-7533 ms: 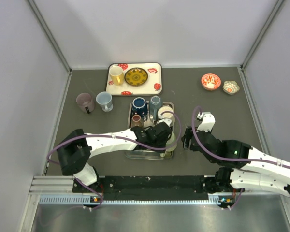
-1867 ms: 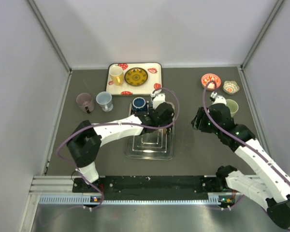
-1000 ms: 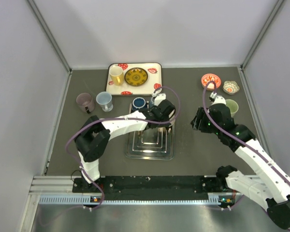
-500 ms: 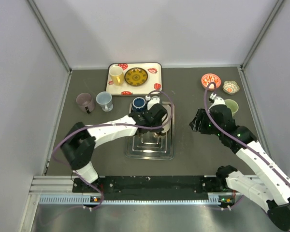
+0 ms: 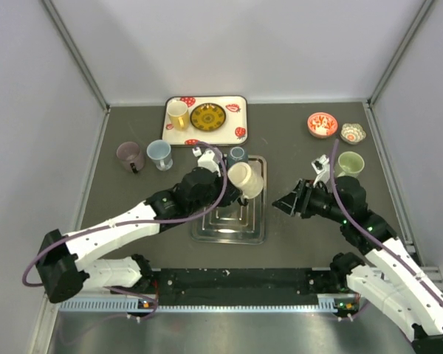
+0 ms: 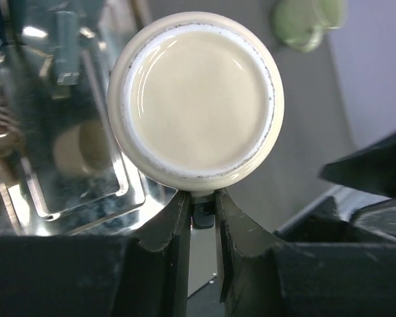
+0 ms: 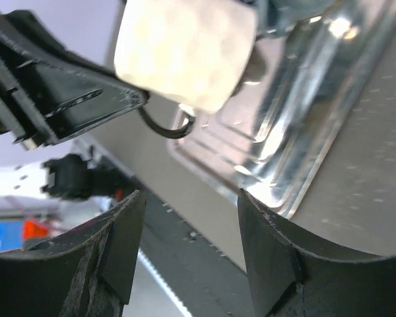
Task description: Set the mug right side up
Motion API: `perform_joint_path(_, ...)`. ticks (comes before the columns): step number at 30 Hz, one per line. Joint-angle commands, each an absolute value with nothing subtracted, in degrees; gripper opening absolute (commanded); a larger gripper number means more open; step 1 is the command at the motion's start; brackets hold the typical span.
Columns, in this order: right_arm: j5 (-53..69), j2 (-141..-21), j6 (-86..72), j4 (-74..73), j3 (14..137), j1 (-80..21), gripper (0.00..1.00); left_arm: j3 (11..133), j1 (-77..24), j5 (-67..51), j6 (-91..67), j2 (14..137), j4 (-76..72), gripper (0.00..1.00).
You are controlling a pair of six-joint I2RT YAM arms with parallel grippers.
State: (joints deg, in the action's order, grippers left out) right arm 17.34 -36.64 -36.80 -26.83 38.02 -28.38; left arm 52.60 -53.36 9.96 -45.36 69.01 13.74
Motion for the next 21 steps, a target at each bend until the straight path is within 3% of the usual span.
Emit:
perform_joint_path(1,35.6,-32.3,-51.3,-2.9,30.4,-29.0,0.59,45.6,-53.7,2.4,-48.2,60.6,-12.5,0.00)
perform_joint_path(12,41.8,-35.1,-64.2,19.3,24.2,-28.9,0.64,38.9,-53.6,-5.0,-55.8,55.4,-30.9,0.00)
perform_joint_path(21,41.5,-40.2,-64.1,23.3,26.4,-29.1,0.65,38.1,-53.6,-7.7,-58.4,55.6,-33.8,0.00)
